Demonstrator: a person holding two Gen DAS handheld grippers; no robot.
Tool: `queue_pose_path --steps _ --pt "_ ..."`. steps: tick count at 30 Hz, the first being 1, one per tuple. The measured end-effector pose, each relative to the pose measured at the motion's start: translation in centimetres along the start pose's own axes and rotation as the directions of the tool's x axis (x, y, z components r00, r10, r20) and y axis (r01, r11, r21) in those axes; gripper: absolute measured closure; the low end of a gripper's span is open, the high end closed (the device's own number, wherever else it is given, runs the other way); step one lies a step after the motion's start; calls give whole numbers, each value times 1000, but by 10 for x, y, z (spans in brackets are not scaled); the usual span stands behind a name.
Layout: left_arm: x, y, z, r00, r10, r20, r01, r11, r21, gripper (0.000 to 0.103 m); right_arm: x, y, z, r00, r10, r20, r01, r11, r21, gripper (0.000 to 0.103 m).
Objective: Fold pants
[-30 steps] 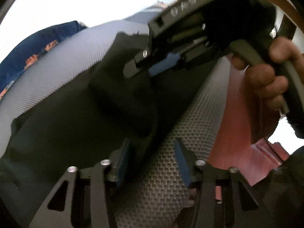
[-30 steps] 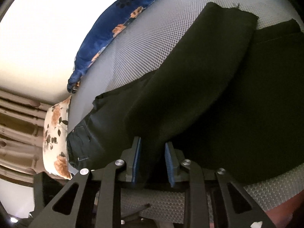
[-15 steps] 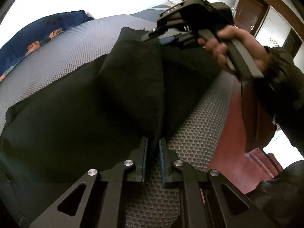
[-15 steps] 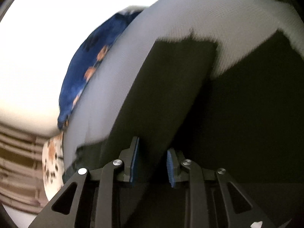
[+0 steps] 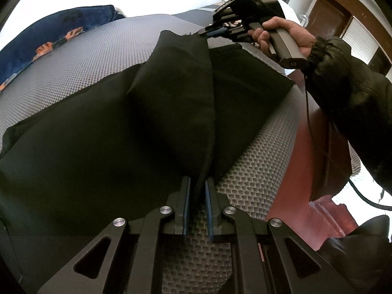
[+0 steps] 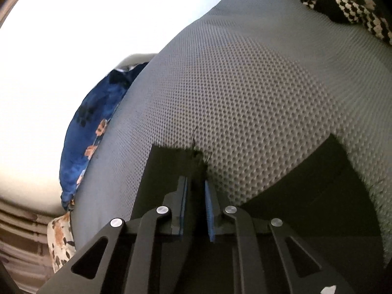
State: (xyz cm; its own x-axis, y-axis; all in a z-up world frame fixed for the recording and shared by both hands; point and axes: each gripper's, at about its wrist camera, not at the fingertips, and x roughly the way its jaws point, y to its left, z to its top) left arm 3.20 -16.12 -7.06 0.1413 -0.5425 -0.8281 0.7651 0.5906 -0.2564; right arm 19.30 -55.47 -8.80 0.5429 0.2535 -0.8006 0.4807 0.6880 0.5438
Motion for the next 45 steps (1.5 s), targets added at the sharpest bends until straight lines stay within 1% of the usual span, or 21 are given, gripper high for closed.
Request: queue_pose_path --steps 4,6,8,10,12,15,19,20,22,27,31,34,35,37,38,39,40,41,43,44,45 --pt "1 1 1 1000 2 -2 -2 1000 0 91 -16 8 -1 999 -18 35 20 999 -30 99" --pt "0 0 2 1000 6 3 -6 1000 3 91 -35 13 -5 995 -56 78 61 996 -60 99" --pt "-1 -2 1 1000 12 1 -12 1000 10 91 -60 12 -14 987 -106 123 116 990 -78 99" --pt "-3 -3 1 1000 13 10 -13 1000 17 91 -86 5 -27 971 -170 167 185 979 -83 99" --pt "-4 -3 2 1000 7 15 -7 1000 21 91 -107 -13 -42 956 -221 192 237 969 -66 99" --pt "-3 -2 2 1000 -6 12 5 999 43 91 -134 -56 -73 936 -292 196 295 955 11 99" --pt "1 -2 2 1000 -15 0 15 998 69 91 -143 -100 -108 920 -357 160 347 934 84 100" --pt "1 -2 2 1000 -16 -3 16 997 76 91 -143 -110 -115 921 -360 148 346 932 113 100" --pt "2 -3 2 1000 -13 -4 13 995 97 91 -144 -119 -122 920 -364 144 346 929 135 100" --pt "2 -4 4 1000 -10 -9 11 993 114 91 -152 -119 -129 912 -372 170 352 926 139 101" --pt "4 -3 5 1000 -6 -11 8 993 117 91 -154 -119 -134 898 -401 183 381 915 134 101" --pt "7 -1 5 1000 -11 -11 12 993 115 91 -150 -128 -134 878 -442 186 419 896 150 102" --pt "7 0 5 1000 -17 -11 18 994 104 91 -149 -134 -134 875 -446 186 420 893 163 103" --pt "7 3 5 1000 -24 -13 25 996 87 91 -148 -141 -133 891 -420 175 389 903 184 103" --pt "7 4 5 1000 -27 -15 28 997 75 91 -150 -143 -133 894 -410 180 377 906 193 103" --pt "7 5 5 999 -30 -17 31 997 65 90 -152 -143 -132 895 -410 176 377 906 193 98" --pt "6 6 6 999 -37 -19 38 998 51 88 -154 -142 -130 895 -413 168 383 905 187 97" --pt "5 8 6 999 -46 -22 46 998 35 86 -158 -138 -128 894 -409 183 379 908 181 97" --pt "1 13 8 998 -66 -25 66 998 -17 75 -169 -125 -123 889 -405 212 380 913 152 95" --pt "-1 15 8 997 -77 -21 76 997 -32 72 -171 -118 -120 890 -400 217 379 916 131 93" --pt "-5 17 9 997 -80 -12 80 996 -45 66 -172 -111 -116 895 -387 220 372 922 107 88"
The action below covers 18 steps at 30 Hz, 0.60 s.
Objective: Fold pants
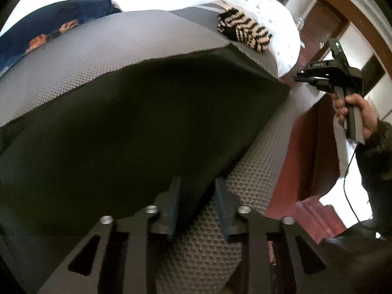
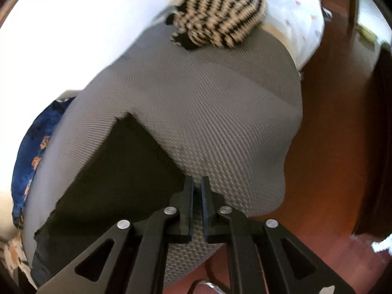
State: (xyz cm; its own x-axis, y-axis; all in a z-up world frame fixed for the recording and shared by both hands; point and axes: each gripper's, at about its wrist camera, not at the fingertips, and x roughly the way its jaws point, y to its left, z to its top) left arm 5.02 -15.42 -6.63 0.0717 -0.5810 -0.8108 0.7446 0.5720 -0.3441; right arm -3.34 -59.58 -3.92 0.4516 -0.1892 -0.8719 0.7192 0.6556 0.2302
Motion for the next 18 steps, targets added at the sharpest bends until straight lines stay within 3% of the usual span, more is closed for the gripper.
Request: queue_pose_path --steps 5,7,10,12,14,18 --pt "-32 16 -1 996 26 84 -21 998 -65 57 -1 74 14 989 139 -59 -147 971 -187 78" --pt "-47 30 -5 990 74 121 -60 992 -113 55 8 114 10 971 202 -128 -230 934 -274 75" --pt "-71 61 -17 970 186 154 -150 964 -221 55 25 190 -5 925 277 -261 -366 839 -403 69" --pt "-88 83 -29 951 263 165 -207 933 -294 55 42 244 -22 869 318 -379 -473 757 -450 67" --pt "-106 107 -46 921 355 162 -276 885 -375 55 56 294 -43 791 352 -500 -585 673 -453 67" --pt "-133 145 -82 880 455 139 -336 802 -495 55 81 382 -88 675 322 -664 -712 522 -471 67"
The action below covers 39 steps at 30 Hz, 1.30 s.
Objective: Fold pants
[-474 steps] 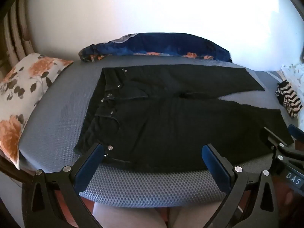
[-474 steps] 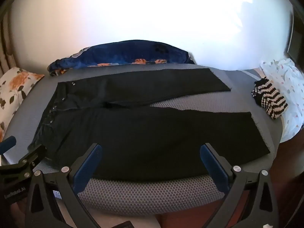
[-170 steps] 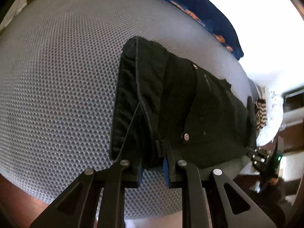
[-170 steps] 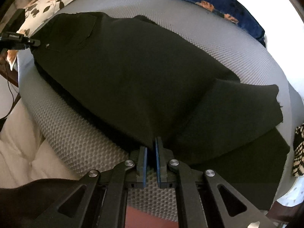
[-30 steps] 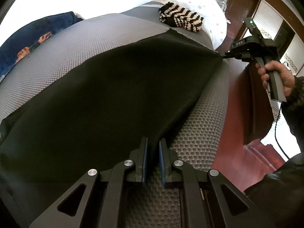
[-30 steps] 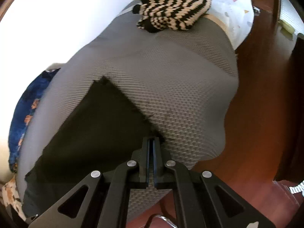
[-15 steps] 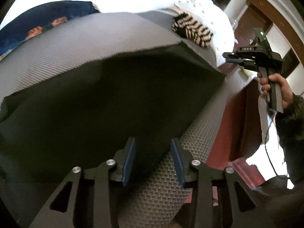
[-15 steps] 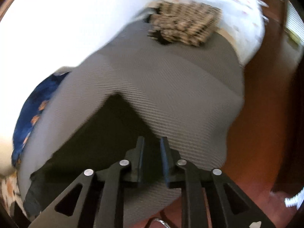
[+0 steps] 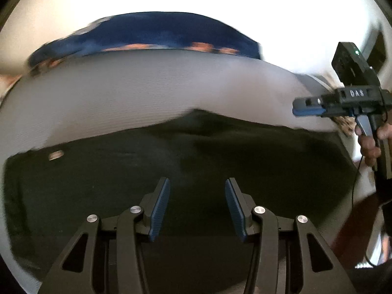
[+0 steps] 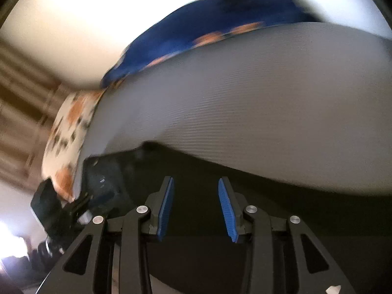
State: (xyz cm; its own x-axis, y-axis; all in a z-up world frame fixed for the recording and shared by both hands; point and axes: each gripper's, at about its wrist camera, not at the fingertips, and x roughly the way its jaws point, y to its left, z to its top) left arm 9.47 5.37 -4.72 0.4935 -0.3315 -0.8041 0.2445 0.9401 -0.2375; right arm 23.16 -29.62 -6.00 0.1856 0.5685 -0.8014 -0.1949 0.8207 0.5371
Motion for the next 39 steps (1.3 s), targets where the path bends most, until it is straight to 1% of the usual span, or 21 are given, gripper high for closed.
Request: queue_pose_path --steps 3,4,6,9,11,13,15,16,18,20,22,24,25,27,29,30,31,33,35,36,39 --pt "-4 32 -6 999 49 0 -49 996 -69 55 50 35 25 991 64 -113 -76 992 -97 67" --pt "-4 39 -8 998 58 -1 -58 995 -79 55 65 44 33 987 66 -145 -85 989 -124 66" --pt "-3 55 -14 997 81 -12 -81 991 -105 55 85 60 42 984 45 -171 -75 982 -171 66" --pt "-4 73 -21 997 70 -11 -71 990 -121 55 111 68 56 970 58 -237 -111 970 -217 66" --pt "-2 76 -21 999 49 -9 -50 991 -121 55 128 70 61 960 47 -277 -114 967 -229 66" --pt "-3 79 -25 999 38 -7 -39 993 -114 55 140 68 60 950 15 -313 -100 961 -257 66" --pt "-2 81 -28 1000 29 -7 -30 993 -115 55 147 69 57 934 24 -357 -127 955 -268 66" --pt "-2 82 -29 1000 23 -5 -24 993 -118 55 148 71 57 932 26 -363 -135 951 -278 72" --pt "-1 82 -29 1000 14 -3 -15 993 -120 55 142 79 57 940 35 -339 -147 940 -310 91" --pt "0 83 -29 1000 12 -1 -12 993 -117 55 128 87 61 956 53 -288 -149 934 -323 92" --pt "0 83 -30 1000 11 4 -10 993 -116 55 125 95 62 967 20 -255 -117 922 -368 93" --pt "1 84 -31 1000 9 9 -8 994 -111 55 130 96 62 975 -39 -221 -56 912 -407 94" --pt "2 83 -32 1000 11 10 -10 994 -110 55 136 93 61 978 -81 -194 -6 912 -410 94" --pt "2 81 -32 1000 20 10 -19 995 -97 54 148 88 63 976 -103 -192 22 923 -385 94" --pt "2 79 -33 999 32 10 -31 996 -87 54 150 82 64 981 -97 -166 34 937 -347 93" --pt "3 77 -32 999 37 8 -37 996 -82 54 148 79 66 983 -92 -158 37 946 -322 87" --pt "3 76 -32 999 41 5 -41 996 -79 53 143 75 67 987 -77 -139 35 958 -284 77" --pt "3 72 -29 998 62 -10 -63 996 -64 53 122 67 67 996 -67 -58 53 976 -211 64" --pt "2 66 -26 996 89 -17 -89 995 -35 52 96 57 64 999 -36 -18 33 985 -171 64" --pt "0 59 -23 995 100 -13 -100 995 -7 52 82 52 62 999 -41 3 41 987 -156 65" --pt "-2 41 -13 996 89 11 -89 995 53 51 30 22 52 994 -85 65 91 992 -85 64"
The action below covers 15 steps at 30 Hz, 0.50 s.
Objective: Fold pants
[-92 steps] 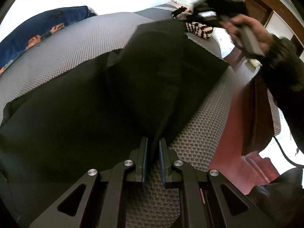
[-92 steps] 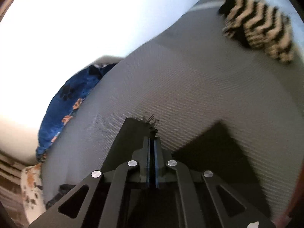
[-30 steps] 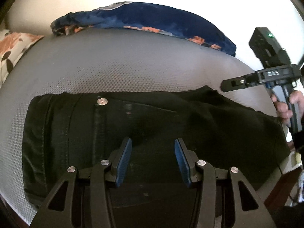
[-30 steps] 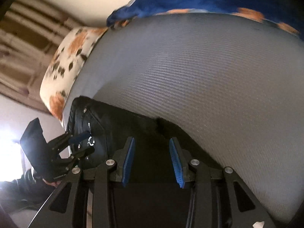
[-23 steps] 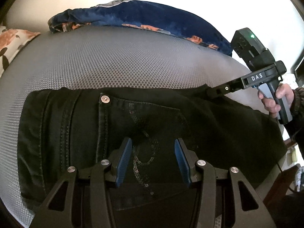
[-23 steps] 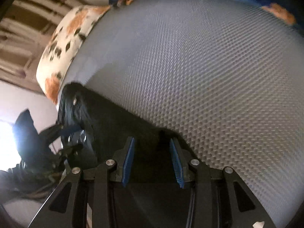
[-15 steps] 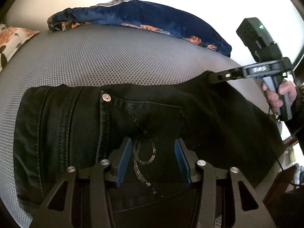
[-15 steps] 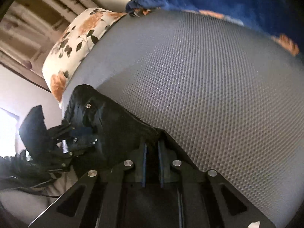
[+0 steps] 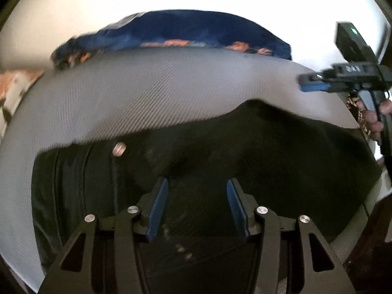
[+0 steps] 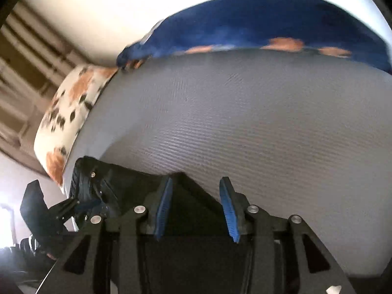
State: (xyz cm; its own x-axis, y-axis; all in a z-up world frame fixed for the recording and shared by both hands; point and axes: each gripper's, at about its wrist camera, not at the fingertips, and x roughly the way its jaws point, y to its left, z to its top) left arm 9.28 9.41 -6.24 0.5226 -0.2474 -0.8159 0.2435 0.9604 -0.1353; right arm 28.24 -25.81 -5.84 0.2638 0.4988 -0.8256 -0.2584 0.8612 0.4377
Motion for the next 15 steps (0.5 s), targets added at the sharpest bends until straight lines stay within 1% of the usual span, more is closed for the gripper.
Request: queue_pose_path --steps 1,3,4,5,7,9,12,15 --pt "0 -5 5 1000 -12 4 12 1000 14 51 -20 -18 -5 999 -40 21 39 999 35 65" --pt "3 -18 17 999 -37 16 36 998 46 50 -53 -53 -17 995 -93 40 88 991 99 64" --pt "6 -24 22 999 -43 17 42 997 61 50 -72 -75 -26 989 -137 53 128 981 143 64" --pt "8 -31 27 999 -49 20 47 996 77 50 -96 -101 -38 978 -200 63 185 964 193 64" --pt "17 -46 38 997 -67 25 64 993 104 50 -129 -144 -60 962 -263 67 236 932 274 64" --pt "26 -61 48 996 -89 20 86 990 115 50 -161 -191 -86 940 -337 50 295 880 372 64" --pt "42 -81 60 992 -128 -7 128 984 120 50 -189 -243 -117 923 -383 32 323 819 474 64" --pt "54 -97 66 991 -133 -31 136 984 119 50 -203 -278 -133 930 -365 52 285 801 527 64"
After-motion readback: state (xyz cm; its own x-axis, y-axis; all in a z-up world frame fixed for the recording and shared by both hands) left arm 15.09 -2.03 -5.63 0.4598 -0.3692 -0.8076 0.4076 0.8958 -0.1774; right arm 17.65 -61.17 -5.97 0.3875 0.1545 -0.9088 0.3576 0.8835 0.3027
